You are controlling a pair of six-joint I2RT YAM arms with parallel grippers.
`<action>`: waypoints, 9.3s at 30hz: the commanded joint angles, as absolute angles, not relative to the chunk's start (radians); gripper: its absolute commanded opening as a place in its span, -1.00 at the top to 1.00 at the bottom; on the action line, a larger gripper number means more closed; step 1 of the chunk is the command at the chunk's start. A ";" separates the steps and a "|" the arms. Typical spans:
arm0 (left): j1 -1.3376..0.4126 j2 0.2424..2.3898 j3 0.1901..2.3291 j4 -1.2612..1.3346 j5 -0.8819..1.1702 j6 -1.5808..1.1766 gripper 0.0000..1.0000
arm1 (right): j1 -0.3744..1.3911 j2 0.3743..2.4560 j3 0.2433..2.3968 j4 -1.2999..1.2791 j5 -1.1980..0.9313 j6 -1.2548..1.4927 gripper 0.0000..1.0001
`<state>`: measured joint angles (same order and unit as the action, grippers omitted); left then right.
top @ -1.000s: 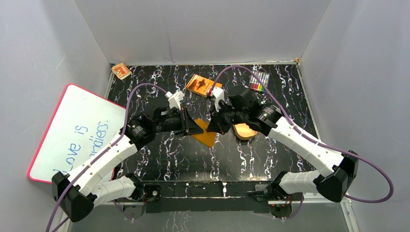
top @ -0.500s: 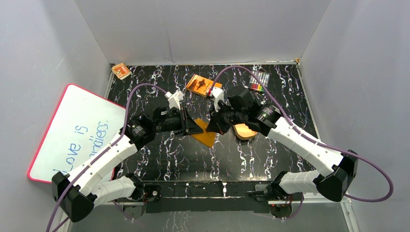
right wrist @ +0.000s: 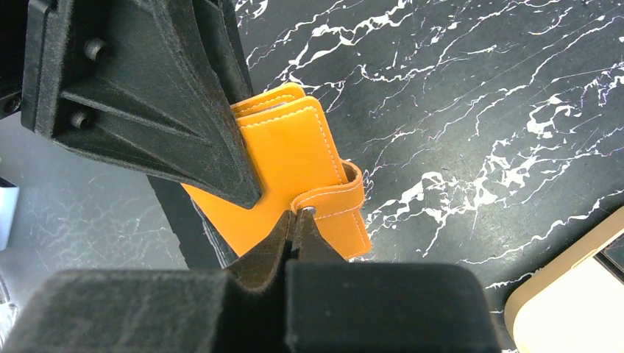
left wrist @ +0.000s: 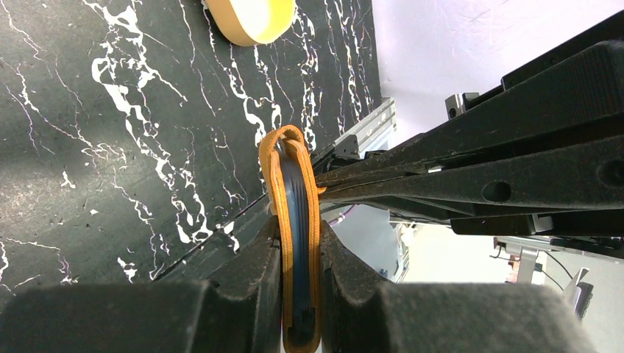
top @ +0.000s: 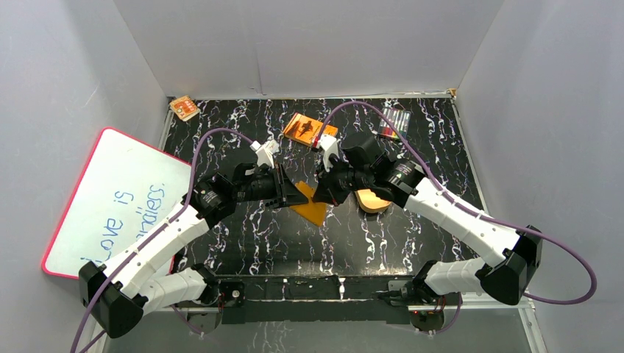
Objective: Put the credit cards into the card holder
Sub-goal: Close the card holder, then place the card holder at the center of the board.
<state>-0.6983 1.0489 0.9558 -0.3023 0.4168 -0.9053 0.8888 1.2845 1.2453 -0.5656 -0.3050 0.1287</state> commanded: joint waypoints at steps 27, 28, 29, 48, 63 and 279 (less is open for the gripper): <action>-0.727 0.973 1.027 0.198 0.673 -1.056 1.00 | 1.040 1.416 1.223 -0.457 -0.331 0.203 1.00; -0.727 0.970 1.028 0.187 0.669 -1.049 1.00 | 1.040 1.411 1.221 -0.459 -0.326 0.203 1.00; -0.727 0.966 1.029 0.175 0.663 -1.042 1.00 | 1.040 1.404 1.217 -0.460 -0.321 0.202 1.00; -0.727 0.856 0.967 -0.097 0.487 -0.831 1.00 | 1.039 1.242 1.249 -0.505 -0.363 0.253 0.03; -0.727 0.697 0.861 -0.158 0.607 -0.752 1.00 | 1.040 0.970 1.410 -0.776 -0.291 0.237 -0.66; -0.646 1.333 0.908 -0.103 0.394 -0.882 1.00 | 1.040 0.672 0.941 -0.440 0.477 0.632 -0.92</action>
